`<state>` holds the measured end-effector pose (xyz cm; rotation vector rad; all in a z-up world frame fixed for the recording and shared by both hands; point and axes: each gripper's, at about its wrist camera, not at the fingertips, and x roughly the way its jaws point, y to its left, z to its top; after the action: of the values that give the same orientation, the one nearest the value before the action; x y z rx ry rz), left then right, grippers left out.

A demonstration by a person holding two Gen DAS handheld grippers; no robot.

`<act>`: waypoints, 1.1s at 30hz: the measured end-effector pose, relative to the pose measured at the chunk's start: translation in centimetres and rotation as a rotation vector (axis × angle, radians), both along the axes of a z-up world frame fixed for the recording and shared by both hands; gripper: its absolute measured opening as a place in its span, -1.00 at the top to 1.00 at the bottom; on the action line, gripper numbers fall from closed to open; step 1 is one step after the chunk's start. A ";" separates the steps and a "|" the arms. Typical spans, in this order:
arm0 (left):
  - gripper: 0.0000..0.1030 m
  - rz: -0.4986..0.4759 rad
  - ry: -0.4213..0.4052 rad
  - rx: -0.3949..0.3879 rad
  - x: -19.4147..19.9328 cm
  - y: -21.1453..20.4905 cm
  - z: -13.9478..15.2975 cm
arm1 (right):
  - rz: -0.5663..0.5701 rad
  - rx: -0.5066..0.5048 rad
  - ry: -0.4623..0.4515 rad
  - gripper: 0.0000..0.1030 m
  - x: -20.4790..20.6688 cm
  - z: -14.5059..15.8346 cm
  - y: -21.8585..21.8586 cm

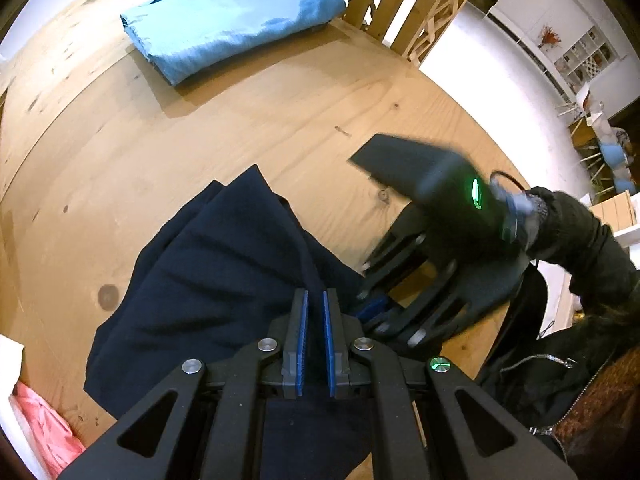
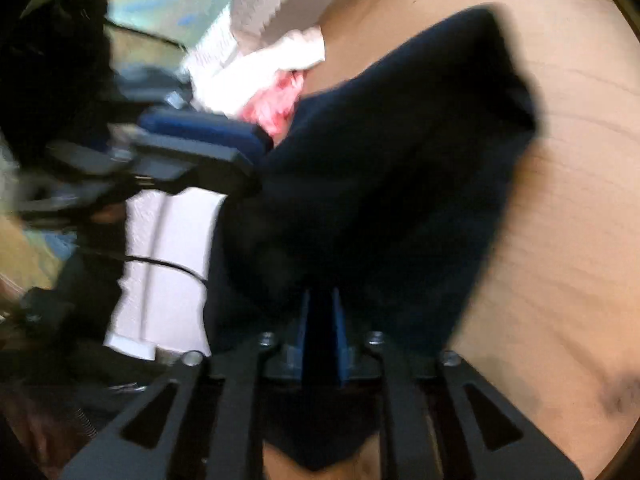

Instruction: Fold clothes

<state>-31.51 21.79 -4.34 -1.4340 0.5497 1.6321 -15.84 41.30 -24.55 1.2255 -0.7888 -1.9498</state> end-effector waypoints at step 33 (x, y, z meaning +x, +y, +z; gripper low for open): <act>0.50 0.269 0.044 0.176 7.0 -15.2 -7.0 | -0.182 0.428 0.184 0.12 3.3 9.3 -10.5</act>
<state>-24.51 6.57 -11.36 -1.3880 0.2367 1.8765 -12.56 30.84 -15.20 1.2195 -0.4099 -2.4282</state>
